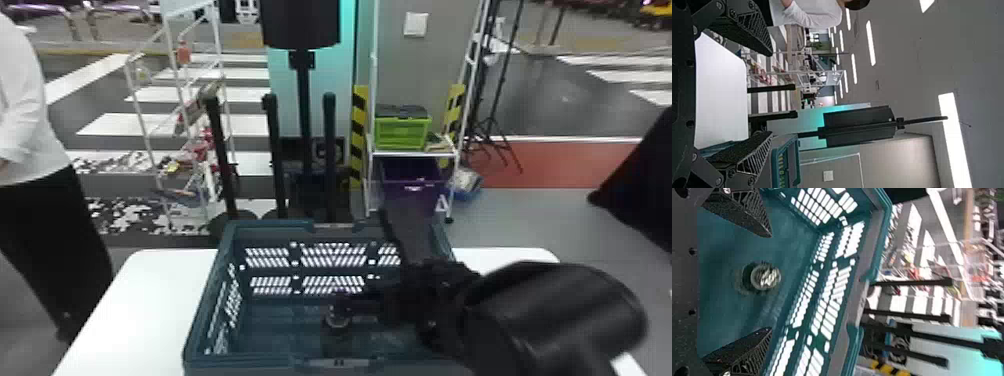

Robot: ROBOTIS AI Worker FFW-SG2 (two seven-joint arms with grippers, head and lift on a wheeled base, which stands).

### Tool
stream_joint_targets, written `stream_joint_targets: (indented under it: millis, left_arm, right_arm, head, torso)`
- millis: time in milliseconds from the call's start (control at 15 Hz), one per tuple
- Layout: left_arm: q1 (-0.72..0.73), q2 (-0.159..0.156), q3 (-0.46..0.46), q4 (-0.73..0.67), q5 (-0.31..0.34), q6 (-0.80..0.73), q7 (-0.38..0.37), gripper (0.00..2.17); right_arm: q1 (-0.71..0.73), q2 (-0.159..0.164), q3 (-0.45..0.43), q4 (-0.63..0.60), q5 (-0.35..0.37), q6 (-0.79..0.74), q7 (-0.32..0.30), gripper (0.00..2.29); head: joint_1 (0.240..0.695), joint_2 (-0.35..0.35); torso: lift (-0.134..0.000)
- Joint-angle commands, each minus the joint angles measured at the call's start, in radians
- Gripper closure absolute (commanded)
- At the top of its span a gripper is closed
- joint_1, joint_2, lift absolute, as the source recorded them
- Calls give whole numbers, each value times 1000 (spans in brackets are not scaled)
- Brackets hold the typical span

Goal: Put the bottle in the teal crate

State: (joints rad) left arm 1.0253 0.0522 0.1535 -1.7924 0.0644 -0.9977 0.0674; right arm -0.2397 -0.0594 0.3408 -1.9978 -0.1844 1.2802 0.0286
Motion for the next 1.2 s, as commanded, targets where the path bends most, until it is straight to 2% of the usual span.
stream_joint_targets:
  millis: [0,133,333,533,600,733,1000,1133]
  left_arm:
    - [2,0,0,-1,-3,0,2,191]
    - [5,0,0,-4,-6,0,2,191]
    - [16,-3,0,-7,-9,-6,0,191]
    - [25,-6,0,-8,-9,-21,2,191]
    - [30,-9,0,-10,-9,-31,2,191]
    - [35,-11,-5,-12,-14,-40,3,191]
    - [44,-28,-9,-19,-28,-55,5,191]
    - [48,-34,-11,-24,-34,-61,6,191]
  right_arm:
    - [114,-54,-46,-110,-9,-146,1,39]
    - [204,-94,-59,-167,-4,-333,1,39]
    - [355,-132,-92,-251,8,-486,1,39]
    - [557,-160,-123,-286,45,-830,1,39]
    - [632,-157,-143,-283,68,-983,1,39]
    - [754,-154,-178,-282,68,-1186,1,39]
    - [925,-138,-227,-249,88,-1391,-13,39]
    - [970,-134,-241,-230,86,-1440,-15,39]
  head:
    - [499,0]
    - [499,0]
    - [499,0]
    - [499,0]
    - [499,0]
    - [499,0]
    - [499,0]
    - [499,0]
  torso:
    - [0]
    - [0]
    - [0]
    - [0]
    - [0]
    - [0]
    - [0]
    - [0]
